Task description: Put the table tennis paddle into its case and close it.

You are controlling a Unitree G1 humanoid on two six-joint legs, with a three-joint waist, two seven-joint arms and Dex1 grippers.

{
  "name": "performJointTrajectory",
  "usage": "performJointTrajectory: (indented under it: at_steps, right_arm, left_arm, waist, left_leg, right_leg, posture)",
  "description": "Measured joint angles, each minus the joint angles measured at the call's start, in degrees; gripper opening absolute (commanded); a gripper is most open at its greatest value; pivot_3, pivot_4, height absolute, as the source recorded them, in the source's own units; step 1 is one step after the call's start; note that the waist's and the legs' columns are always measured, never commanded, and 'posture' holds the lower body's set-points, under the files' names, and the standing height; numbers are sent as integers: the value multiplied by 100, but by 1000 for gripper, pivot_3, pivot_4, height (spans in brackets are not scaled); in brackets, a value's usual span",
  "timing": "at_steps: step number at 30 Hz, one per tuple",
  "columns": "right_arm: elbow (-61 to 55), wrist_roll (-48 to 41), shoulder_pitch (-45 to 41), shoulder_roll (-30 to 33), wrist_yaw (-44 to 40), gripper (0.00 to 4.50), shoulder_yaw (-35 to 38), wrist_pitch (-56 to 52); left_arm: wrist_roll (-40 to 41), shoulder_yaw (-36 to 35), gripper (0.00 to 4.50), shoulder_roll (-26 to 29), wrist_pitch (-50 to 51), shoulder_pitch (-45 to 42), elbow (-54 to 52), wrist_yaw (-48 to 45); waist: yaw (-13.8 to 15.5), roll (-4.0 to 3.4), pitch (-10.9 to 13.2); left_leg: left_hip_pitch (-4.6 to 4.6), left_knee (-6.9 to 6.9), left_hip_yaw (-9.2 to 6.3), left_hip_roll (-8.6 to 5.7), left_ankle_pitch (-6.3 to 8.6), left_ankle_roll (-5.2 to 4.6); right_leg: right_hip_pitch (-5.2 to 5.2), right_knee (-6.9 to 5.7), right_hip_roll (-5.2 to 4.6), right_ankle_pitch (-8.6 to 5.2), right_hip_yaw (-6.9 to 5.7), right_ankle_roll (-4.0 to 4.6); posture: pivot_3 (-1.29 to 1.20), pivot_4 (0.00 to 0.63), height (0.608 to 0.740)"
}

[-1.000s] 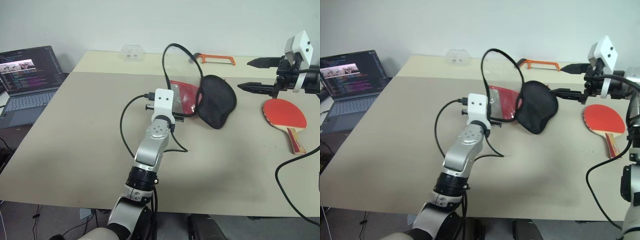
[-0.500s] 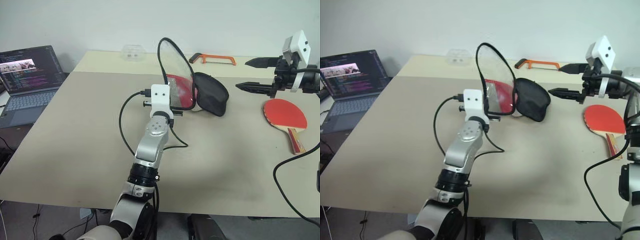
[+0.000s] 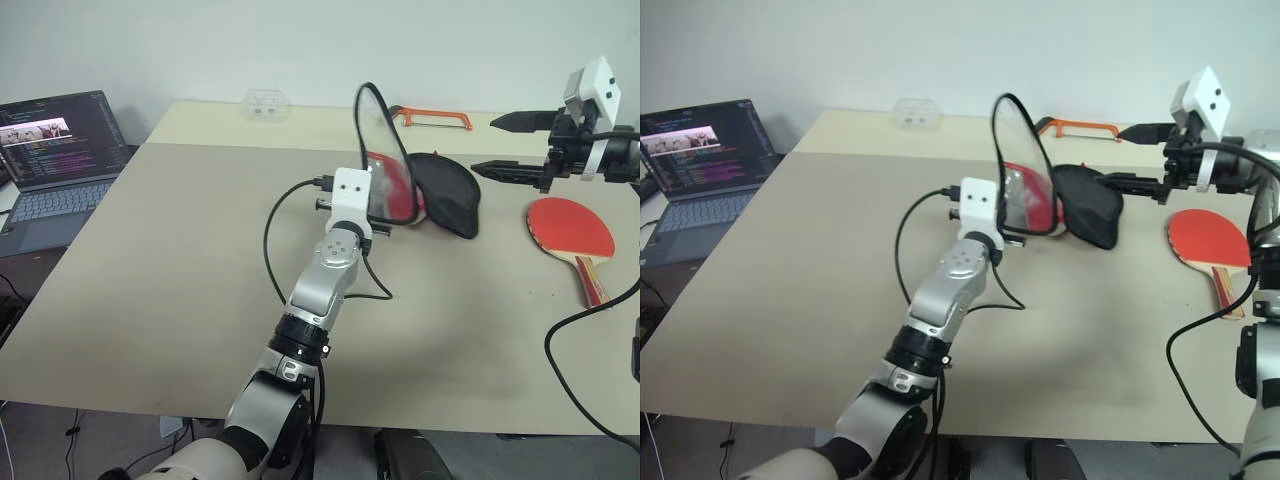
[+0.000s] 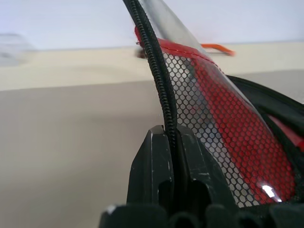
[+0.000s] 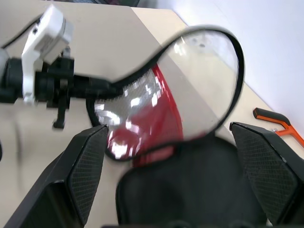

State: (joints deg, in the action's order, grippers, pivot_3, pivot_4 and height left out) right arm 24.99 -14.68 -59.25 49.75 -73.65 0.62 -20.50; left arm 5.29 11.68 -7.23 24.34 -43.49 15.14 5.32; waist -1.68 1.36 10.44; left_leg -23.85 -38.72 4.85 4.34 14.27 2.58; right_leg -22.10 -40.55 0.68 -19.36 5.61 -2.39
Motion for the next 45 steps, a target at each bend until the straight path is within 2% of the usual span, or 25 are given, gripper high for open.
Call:
performJointTrajectory:
  at_steps: [5,13,16,23,28,33,38,41,43,45]
  right_arm:
    - [28,7,-3,-57,1,4500,0,15]
    - [126,11,-21,-119,2,4500,0,109]
    - [141,11,-42,-137,2,4500,0,126]
    - [198,20,-43,-142,-4,4500,-17,131]
    - [209,55,-35,-103,96,4500,-18,-1]
    - [62,101,165,-103,539,4500,-11,-374]
    - [-166,95,265,-132,652,4500,-12,-570]
    - [-128,268,245,-83,838,4500,-77,-783]
    - [253,581,34,-120,1412,4500,-193,-1031]
    - [948,878,-363,-238,2513,4500,-73,-1508]
  left_arm:
    - [227,238,23,4,536,1,-440,-278]
    - [-82,384,23,27,812,194,-832,-248]
    - [-149,434,757,24,835,334,-855,-287]
    - [-204,436,3088,23,1091,426,-977,-478]
    - [-97,385,3088,275,1448,503,-1680,-946]
    - [295,-2,3088,813,1884,633,-2421,-1583]
    - [485,-202,3088,1257,1898,708,-2598,-2077]
    - [605,-186,3088,1283,1889,752,-2682,-2316]
    - [681,-212,3088,1355,1893,806,-2832,-2431]
    - [878,-251,3088,1496,1912,881,-3066,-2647]
  waist:
    - [-8,0,0]
    - [-5,0,0]
    - [-6,0,0]
    - [-6,0,0]
    - [-9,-1,0]
    - [-12,-1,0]
    - [-10,-1,-1]
    - [-6,-1,0]
    - [-9,-1,0]
    - [-14,-1,-1]
  left_leg:
    - [1,0,0,1,0,0]
    - [1,0,0,0,0,0]
    - [1,-1,0,1,0,0]
    - [1,-1,0,0,0,0]
    - [1,0,0,5,0,0]
    - [1,-1,-1,14,0,0]
    - [1,-2,-1,14,0,0]
    - [1,-3,-1,18,0,0]
    - [2,-4,-1,18,0,0]
    - [3,-3,3,22,0,0]
  right_leg:
    - [0,-1,1,0,2,0]
    - [0,0,1,0,2,0]
    - [0,0,0,0,2,0]
    - [0,0,0,0,2,0]
    - [0,-1,1,0,2,0]
    - [0,-3,1,0,2,0]
    - [1,-3,0,0,-1,0]
    - [1,-2,-4,0,0,0]
    - [1,-3,-5,0,2,0]
    - [-4,-10,-8,0,7,1]
  posture:
    - [0,150,740]
    - [0,150,740]
    - [0,150,740]
    - [0,150,740]
    - [0,150,740]
    - [0,150,740]
    - [0,150,740]
    - [0,150,740]
    - [0,150,740]
    - [0,150,740]
